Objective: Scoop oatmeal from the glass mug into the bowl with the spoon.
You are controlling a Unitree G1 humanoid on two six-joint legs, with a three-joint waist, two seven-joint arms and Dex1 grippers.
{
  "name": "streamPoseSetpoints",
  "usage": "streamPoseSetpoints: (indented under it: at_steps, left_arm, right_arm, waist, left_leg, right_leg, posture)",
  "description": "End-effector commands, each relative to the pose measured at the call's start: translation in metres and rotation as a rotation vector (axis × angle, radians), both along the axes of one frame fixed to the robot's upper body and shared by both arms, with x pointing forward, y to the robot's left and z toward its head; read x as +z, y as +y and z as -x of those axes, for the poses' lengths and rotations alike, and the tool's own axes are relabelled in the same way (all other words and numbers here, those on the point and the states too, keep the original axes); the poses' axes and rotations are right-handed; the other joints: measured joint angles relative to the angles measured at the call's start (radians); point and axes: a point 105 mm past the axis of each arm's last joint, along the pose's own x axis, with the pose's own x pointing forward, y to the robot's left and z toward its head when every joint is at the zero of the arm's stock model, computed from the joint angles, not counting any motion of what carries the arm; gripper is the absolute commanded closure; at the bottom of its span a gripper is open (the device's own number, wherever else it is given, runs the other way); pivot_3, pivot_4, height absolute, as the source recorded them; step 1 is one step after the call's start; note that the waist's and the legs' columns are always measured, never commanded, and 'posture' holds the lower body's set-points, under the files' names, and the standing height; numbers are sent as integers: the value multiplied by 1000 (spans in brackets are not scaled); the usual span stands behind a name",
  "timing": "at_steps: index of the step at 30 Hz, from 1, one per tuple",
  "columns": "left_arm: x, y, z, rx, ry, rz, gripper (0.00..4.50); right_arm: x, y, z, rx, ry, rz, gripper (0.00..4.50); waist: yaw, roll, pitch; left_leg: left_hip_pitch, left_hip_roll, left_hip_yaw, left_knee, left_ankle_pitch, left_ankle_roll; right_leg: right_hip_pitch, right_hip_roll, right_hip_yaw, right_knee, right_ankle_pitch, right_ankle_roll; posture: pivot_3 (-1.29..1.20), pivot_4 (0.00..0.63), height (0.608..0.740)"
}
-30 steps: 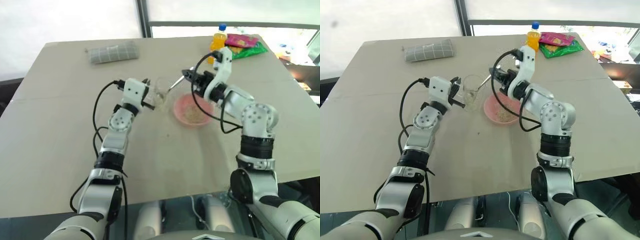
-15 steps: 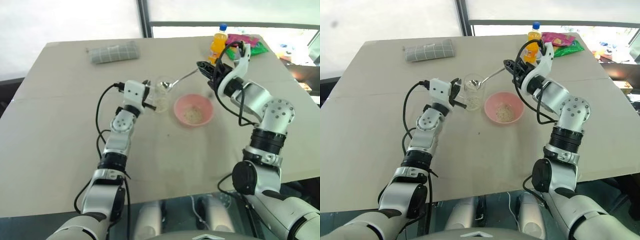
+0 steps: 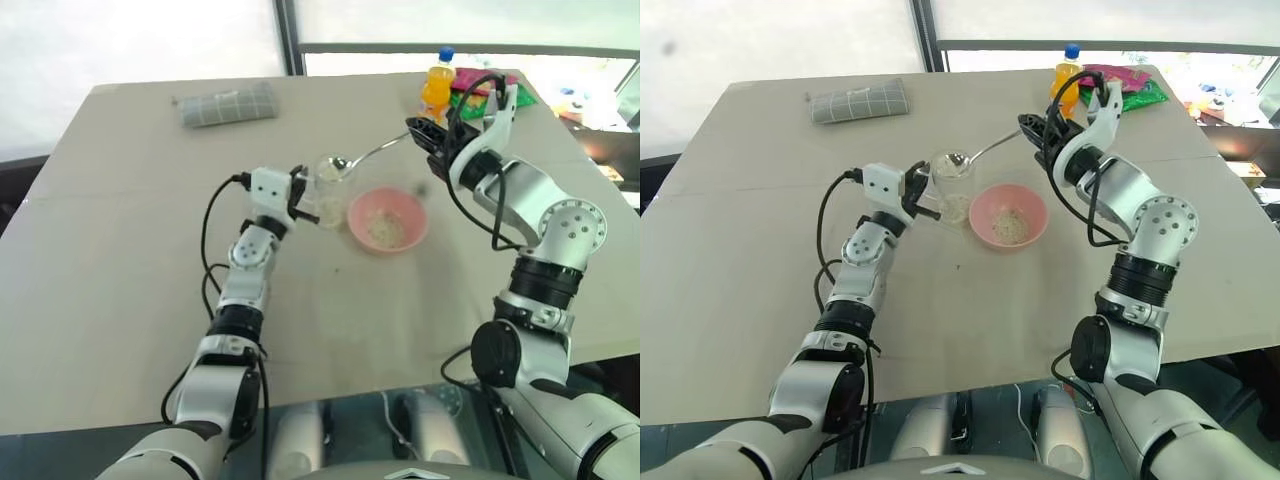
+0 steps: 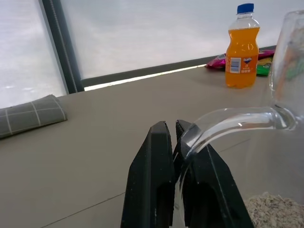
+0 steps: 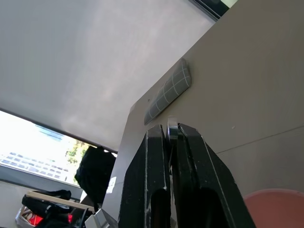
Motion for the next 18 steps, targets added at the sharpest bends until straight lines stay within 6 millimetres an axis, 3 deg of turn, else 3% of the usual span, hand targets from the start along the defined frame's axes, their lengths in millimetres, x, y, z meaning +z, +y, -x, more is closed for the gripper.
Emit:
streamPoseSetpoints:
  at_steps: [1, 18]
  left_arm:
    - [13, -1, 1, -16, -60, 23, 4454]
    - [10, 6, 0, 3, -48, 45, 4454]
  right_arm:
    - [4, -14, 0, -58, -7, -8, 4500]
    - [4, -22, 2, -69, 31, -68, 4500]
  waist:
    - [0, 0, 0]
    - [0, 0, 0]
  left_leg:
    - [0, 0, 0, 0, 0, 0]
    - [0, 0, 0, 0, -1, 1]
  right_leg:
    - [0, 0, 0, 0, 0, 0]
    - [0, 0, 0, 0, 0, 0]
  posture:
    - [0, 150, 718]
    - [0, 150, 718]
